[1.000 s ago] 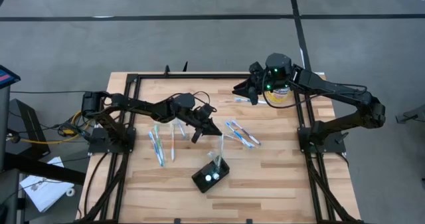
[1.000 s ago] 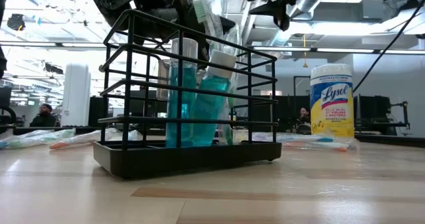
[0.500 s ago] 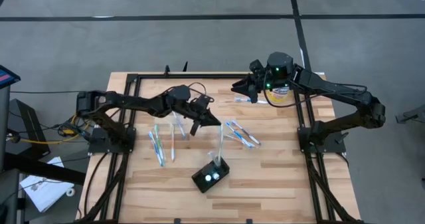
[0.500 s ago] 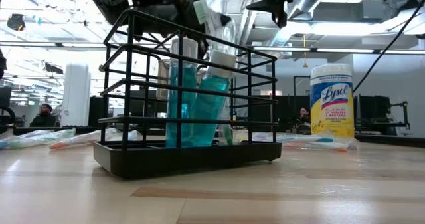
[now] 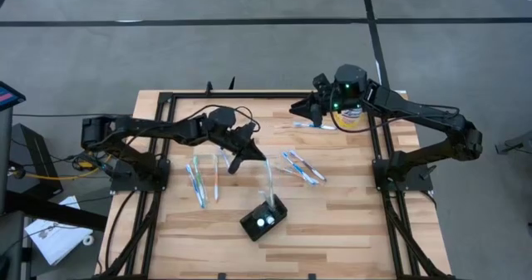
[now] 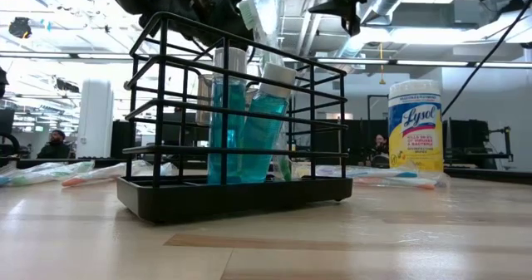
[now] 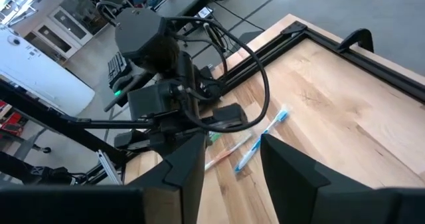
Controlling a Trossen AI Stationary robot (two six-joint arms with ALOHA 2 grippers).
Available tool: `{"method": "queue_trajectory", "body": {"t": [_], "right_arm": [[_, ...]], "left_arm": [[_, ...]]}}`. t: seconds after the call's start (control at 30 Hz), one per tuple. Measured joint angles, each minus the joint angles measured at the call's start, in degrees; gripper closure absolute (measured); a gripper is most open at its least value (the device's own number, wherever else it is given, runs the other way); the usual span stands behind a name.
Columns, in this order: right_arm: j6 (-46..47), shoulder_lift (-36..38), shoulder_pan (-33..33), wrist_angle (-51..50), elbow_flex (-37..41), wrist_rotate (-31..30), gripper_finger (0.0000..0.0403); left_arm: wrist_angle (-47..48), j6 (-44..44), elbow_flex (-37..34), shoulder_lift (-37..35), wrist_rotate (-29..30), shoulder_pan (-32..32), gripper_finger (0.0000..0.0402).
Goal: Pick & Place toothbrushing station
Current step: Put the green toothbrush into the mesh organizer
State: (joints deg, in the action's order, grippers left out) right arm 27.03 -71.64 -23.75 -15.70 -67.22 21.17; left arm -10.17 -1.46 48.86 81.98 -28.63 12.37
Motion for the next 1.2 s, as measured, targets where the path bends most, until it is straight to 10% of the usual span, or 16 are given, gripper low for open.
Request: {"method": "queue_trajectory", "body": {"t": [1.2], "right_arm": [[1.5,0.0,0.0,3.6,0.0,-0.2,0.0269]], "left_arm": [[6.2,-9.2,9.3,-0.2,1.7,-3.6,0.0401]]}}
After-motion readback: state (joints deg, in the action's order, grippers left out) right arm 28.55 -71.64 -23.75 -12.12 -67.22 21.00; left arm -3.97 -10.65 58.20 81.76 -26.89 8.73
